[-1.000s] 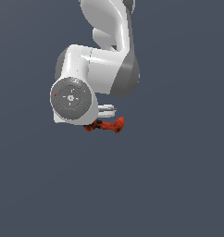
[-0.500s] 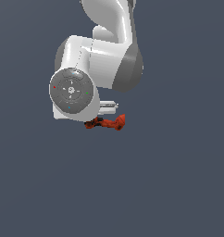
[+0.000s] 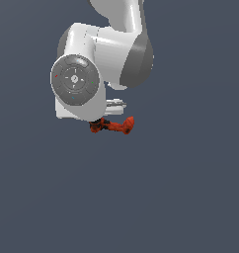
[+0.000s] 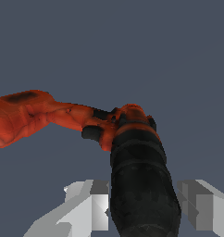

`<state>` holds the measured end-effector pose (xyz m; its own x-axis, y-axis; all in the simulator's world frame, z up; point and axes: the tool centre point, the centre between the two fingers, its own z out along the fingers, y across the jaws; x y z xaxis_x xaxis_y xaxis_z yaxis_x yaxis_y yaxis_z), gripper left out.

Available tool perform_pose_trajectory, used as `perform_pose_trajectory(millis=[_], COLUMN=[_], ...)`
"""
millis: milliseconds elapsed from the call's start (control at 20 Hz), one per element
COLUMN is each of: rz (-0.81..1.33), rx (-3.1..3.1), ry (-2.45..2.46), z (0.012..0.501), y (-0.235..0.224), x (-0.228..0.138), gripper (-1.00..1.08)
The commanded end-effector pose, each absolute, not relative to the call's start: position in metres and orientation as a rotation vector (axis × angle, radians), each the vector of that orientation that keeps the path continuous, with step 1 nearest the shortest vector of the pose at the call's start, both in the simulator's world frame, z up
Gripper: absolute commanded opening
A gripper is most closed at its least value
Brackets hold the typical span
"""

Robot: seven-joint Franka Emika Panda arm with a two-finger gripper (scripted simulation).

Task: Pick up the object and move it to a goal position.

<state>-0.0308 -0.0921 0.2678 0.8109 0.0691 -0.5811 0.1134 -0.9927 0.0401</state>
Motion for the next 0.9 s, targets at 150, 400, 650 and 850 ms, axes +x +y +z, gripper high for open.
perform_pose_trajectory(millis=[150,400,650,850], rz=[-0.923,-0.923,-0.923,-0.923], rx=[2.923,2.923,2.923,2.923], ry=[0.147,0.147,0.147,0.147], z=[0.299,0.324,0.34,0.344], y=[-0.092,-0.092,-0.092,-0.092], x=[-0.05,-0.068,-0.078,-0.081], gripper=[-1.0,-1.0,-1.0,-1.0])
